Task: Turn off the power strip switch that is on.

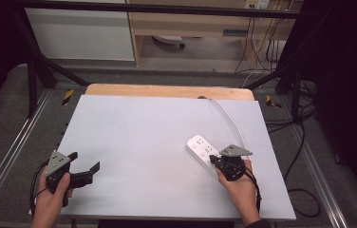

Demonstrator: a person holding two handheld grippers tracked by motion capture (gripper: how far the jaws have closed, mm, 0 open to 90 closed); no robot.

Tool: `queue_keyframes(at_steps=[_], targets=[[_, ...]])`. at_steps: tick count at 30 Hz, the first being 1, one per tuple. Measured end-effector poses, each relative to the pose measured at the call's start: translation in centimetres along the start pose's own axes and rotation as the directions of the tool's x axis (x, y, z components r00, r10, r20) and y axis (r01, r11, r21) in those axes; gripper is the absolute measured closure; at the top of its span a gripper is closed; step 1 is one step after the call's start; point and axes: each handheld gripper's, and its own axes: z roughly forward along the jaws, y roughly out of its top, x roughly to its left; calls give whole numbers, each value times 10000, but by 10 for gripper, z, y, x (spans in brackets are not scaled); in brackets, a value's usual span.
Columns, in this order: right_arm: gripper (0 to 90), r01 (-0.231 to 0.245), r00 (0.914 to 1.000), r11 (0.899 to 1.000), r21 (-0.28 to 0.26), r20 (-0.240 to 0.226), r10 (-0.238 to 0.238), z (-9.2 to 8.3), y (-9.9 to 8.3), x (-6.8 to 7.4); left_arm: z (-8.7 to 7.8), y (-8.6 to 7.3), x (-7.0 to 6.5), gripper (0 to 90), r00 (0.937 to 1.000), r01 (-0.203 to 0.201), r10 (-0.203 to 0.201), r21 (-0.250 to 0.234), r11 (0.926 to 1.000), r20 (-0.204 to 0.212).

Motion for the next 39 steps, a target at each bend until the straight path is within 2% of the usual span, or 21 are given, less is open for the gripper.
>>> queue_keyframes(at_steps=[9, 18, 23, 29, 31, 37, 39], targets=[[845, -337, 9991, 9990, -301, 259, 344, -6, 1, -7, 0, 0, 0, 70, 10000, 22, -22, -28, 10000, 6], [695, -409, 9984, 9977, -547, 356, 429, -9, 3, -8, 0, 0, 0, 70, 10000, 44, -44, 26, 10000, -9], [575, -408, 9977, 9973, -617, 518, 441, -12, 5, -8, 0, 0, -1, 70, 10000, 21, -21, 6, 10000, -5], [368, -504, 9952, 9936, -1015, 784, 585, -18, 10, -9, 0, 0, -1, 68, 10000, 47, -47, -17, 10000, 8], [280, -367, 9933, 9930, -1122, 1053, 486, -20, 11, -9, 0, 0, -1, 68, 10000, 42, -42, -15, 10000, 7], [136, -399, 9917, 9903, -1331, 1162, 556, -25, 13, -12, -1, 0, -1, 68, 10000, 30, -30, -27, 10000, 19], [120, -446, 9912, 9881, -1471, 1165, 621, -29, 14, -14, -1, 0, -1, 68, 10000, 30, -30, -21, 10000, 21]])
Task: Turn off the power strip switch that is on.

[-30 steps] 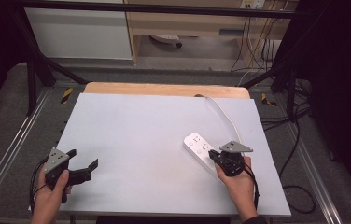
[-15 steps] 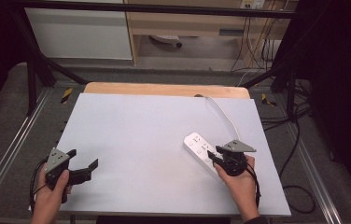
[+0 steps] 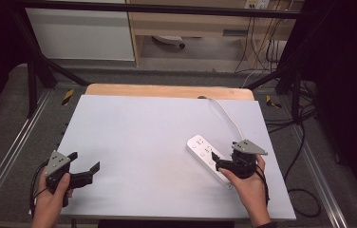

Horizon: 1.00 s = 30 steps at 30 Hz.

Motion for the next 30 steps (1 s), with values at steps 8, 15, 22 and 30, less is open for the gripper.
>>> queue_keyframes(at_steps=[8, 15, 22, 30], targets=[[74, -389, 9980, 9987, -317, 488, 404, -10, 2, -9, 0, 0, 1, 68, 10000, 39, -39, -28, 10000, -1], [54, -557, 9963, 9969, -560, 624, 592, -14, 0, -17, 0, 0, 1, 68, 10000, 39, -39, -31, 10000, 0], [34, -427, 9968, 9953, -872, 634, 484, -20, -2, -21, -1, 0, 1, 68, 10000, 48, -48, -39, 10000, -7], [28, -238, 9961, 9914, -1289, 808, 344, -27, -6, -27, -1, 0, 1, 68, 10000, 38, -38, -58, 10000, -2]])
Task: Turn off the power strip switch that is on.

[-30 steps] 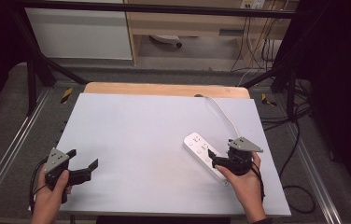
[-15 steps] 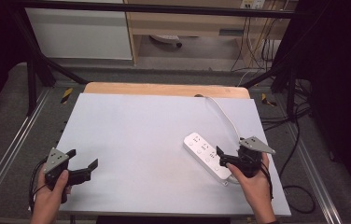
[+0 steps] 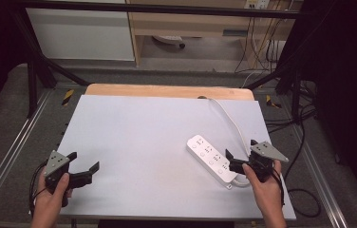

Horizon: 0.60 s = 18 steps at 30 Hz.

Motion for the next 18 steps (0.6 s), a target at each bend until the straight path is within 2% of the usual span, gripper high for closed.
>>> queue_keyframes(at_steps=[9, 18], targets=[[27, -178, 9994, 9994, -284, 277, 186, -9, -3, -11, 0, 0, 0, 68, 10000, 24, -24, -24, 10000, -7], [24, -317, 9981, 9989, -338, 525, 334, -21, -9, -22, 0, 0, 0, 68, 10000, 35, -35, -39, 10000, -10]])
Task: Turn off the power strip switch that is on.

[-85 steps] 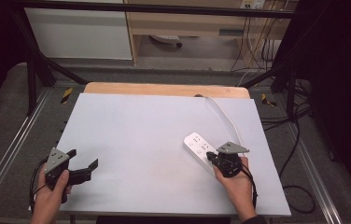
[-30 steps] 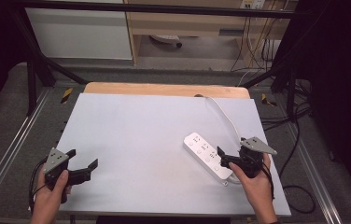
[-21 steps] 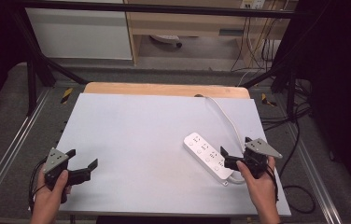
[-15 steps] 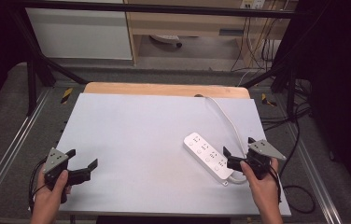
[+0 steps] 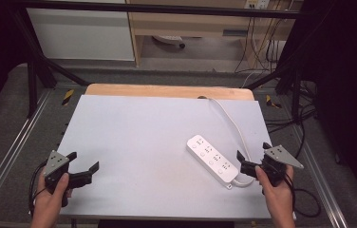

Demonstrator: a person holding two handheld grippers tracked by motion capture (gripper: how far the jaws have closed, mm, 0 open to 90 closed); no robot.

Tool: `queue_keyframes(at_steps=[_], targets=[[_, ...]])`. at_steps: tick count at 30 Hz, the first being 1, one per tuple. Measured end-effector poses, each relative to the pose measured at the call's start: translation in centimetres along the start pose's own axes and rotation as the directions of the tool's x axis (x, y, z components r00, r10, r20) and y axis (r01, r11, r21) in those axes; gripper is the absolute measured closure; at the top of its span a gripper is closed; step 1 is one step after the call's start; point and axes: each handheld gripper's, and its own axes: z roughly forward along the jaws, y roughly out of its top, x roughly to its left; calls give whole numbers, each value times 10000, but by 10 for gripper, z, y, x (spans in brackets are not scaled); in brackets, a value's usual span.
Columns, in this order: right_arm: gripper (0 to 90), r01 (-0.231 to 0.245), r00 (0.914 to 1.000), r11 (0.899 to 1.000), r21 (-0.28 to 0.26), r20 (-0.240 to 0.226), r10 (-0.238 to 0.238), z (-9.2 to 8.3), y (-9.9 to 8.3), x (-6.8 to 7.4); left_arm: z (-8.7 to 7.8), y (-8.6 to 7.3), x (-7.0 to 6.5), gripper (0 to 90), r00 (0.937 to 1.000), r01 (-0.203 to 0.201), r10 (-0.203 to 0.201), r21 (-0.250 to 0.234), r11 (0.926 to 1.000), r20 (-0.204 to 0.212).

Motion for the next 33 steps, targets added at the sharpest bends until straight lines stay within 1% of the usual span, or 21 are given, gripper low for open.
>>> queue_keyframes(at_steps=[8, 10, 14, 17, 19, 22, 24, 26, 28, 29, 30, 31, 33], targets=[[23, -61, 9998, 10000, 19, 182, 60, -7, -6, -11, 0, 0, 0, 68, 10000, 0, 0, 1, 10000, 0], [25, -33, 9996, 10000, 47, 292, 32, -8, -8, -15, 0, 0, 0, 68, 10000, 0, 0, -1, 10000, 2], [37, 13, 9989, 9998, 200, 472, -23, -9, -13, -22, 0, 0, 0, 68, 10000, -13, 13, 2, 10000, 1], [46, -50, 9982, 9994, 350, 606, 28, -8, -17, -28, 0, 0, 0, 69, 10000, -5, 5, 0, 10000, -6], [62, -58, 9970, 9989, 458, 776, 22, -8, -20, -31, 0, 0, 0, 68, 10000, -8, 8, 10, 10000, -18], [69, -42, 9955, 9966, 826, 946, -37, -6, -25, -37, 0, 0, -1, 68, 10000, -23, 23, 9, 10000, 2], [71, -89, 9956, 9939, 1097, 941, -15, -4, -29, -41, 0, 0, -1, 68, 10000, -17, 17, 9, 10000, 5], [72, -229, 9956, 9907, 1340, 930, 104, -2, -34, -44, 0, 0, -1, 68, 10000, -23, 23, 10, 10000, 8], [75, -255, 9950, 9866, 1614, 989, 95, -1, -37, -47, 0, 0, -1, 68, 10000, -17, 17, 16, 10000, -9], [76, -266, 9949, 9863, 1629, 1002, 103, 0, -39, -49, 0, 0, -1, 68, 10000, -24, 24, 12, 10000, 5], [76, -397, 9952, 9847, 1699, 946, 238, 1, -40, -49, 0, 0, -1, 68, 10000, -31, 31, 14, 10000, 13], [75, -443, 9950, 9829, 1789, 955, 274, 2, -42, -51, 0, 0, -1, 68, 10000, -51, 51, 22, 10000, 11], [75, -576, 9938, 9782, 1994, 1045, 372, 6, -45, -52, 0, 0, -1, 69, 10000, -37, 36, 30, 10000, 33]])
